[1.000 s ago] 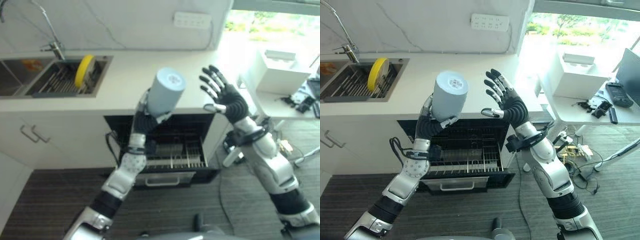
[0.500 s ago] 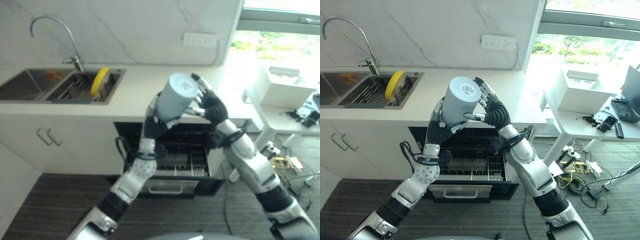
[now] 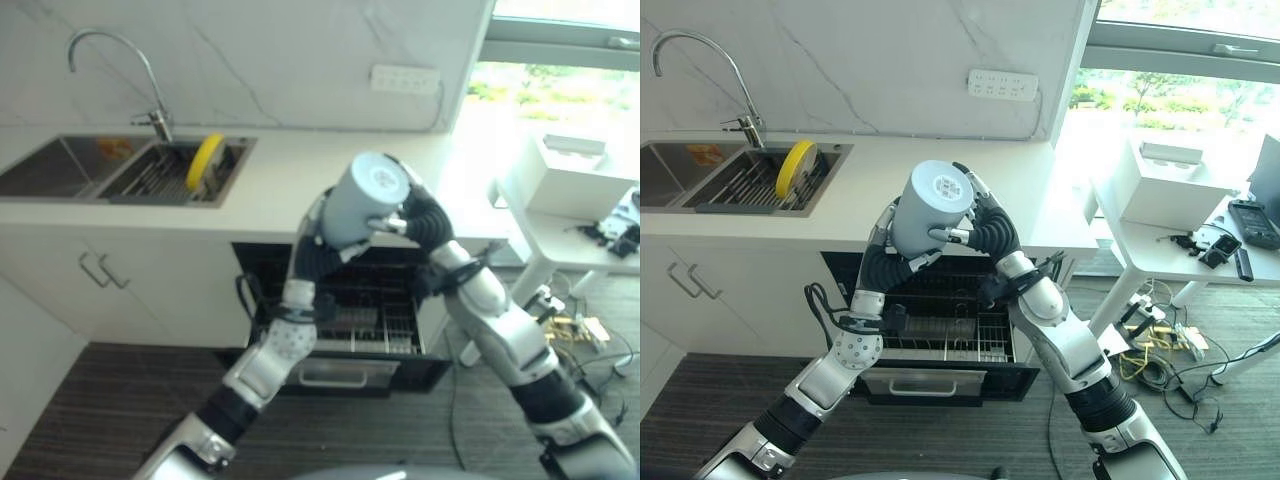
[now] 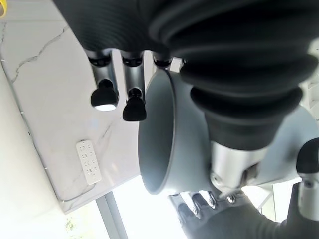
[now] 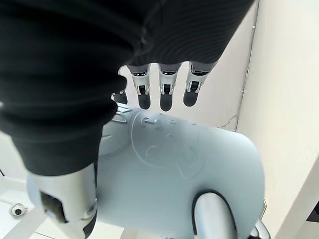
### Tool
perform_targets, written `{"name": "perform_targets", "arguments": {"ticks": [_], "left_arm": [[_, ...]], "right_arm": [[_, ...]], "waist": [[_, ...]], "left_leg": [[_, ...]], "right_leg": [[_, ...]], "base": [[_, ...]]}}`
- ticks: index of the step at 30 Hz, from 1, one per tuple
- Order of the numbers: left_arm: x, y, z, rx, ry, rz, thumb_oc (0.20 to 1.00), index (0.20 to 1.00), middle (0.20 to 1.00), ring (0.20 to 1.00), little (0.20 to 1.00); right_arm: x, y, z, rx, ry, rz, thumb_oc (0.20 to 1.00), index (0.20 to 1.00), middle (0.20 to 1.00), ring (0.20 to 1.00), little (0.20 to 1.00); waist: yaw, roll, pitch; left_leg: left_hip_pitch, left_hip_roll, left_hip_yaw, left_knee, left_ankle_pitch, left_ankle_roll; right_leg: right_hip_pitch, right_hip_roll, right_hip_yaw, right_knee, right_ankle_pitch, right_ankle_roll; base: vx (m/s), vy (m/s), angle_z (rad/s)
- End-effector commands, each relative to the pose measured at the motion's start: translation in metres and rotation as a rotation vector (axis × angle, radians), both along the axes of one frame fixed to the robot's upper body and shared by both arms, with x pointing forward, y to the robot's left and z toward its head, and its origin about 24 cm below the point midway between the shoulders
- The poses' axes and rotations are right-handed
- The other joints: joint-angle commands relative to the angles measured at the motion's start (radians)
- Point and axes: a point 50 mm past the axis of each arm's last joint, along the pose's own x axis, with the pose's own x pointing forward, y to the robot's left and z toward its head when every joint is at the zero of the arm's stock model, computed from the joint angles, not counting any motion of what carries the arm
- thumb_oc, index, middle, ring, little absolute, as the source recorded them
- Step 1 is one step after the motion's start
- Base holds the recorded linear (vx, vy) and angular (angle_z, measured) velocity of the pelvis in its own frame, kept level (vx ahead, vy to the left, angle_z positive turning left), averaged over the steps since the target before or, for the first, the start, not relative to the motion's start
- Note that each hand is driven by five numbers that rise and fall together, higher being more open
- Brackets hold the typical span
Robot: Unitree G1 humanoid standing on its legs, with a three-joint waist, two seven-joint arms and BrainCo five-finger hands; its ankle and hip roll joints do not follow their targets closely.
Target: Place the dishes in the dishwasher.
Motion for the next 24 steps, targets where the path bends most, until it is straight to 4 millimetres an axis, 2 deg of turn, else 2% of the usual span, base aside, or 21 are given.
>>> {"name": "perform_targets", "arguments": {"ticks": [1,16,17,24], "left_arm": [[0.006,-0.016,0.039,0.025,-0.198,-0.102,0.200,0.200,0.200,0.200,0.200],[0.003,-0.030,0.036,0.043,-0.185,-0.183,0.200,0.200,0.200,0.200,0.200],[0.001,-0.033,0.037,0.046,-0.182,-0.200,0.200,0.200,0.200,0.200,0.200],[0.000,-0.037,0.037,0.051,-0.183,-0.223,0.200,0.200,0.200,0.200,0.200]], "right_arm": [[0.003,0.019,0.051,0.085,-0.190,0.059,1.000,1.000,1.000,1.000,1.000],[-0.001,0.031,0.060,0.117,-0.207,0.108,1.000,1.000,1.000,1.000,1.000],[-0.002,0.031,0.064,0.130,-0.235,0.105,0.200,0.200,0.200,0.200,0.200],[-0.005,0.033,0.072,0.135,-0.287,0.093,0.200,0.200,0.200,0.200,0.200]], "waist": [[0.006,-0.025,0.006],[0.007,-0.022,0.004],[0.009,-0.021,0.004],[0.011,-0.018,0.004]], "left_leg": [[-0.024,0.019,-0.063,0.000,-0.049,0.022],[-0.034,0.021,-0.062,0.000,-0.045,0.020],[-0.034,0.021,-0.063,0.000,-0.045,0.020],[-0.038,0.020,-0.063,0.000,-0.045,0.020]], "right_leg": [[0.077,-0.018,0.039,0.001,-0.101,0.049],[0.069,-0.018,0.041,0.001,-0.102,0.049],[0.069,-0.019,0.040,0.001,-0.102,0.049],[0.066,-0.019,0.041,0.001,-0.101,0.050]], "base": [[0.00,0.000,0.00],[0.00,0.000,0.00],[0.00,0.000,0.00],[0.00,0.001,0.00]]}}
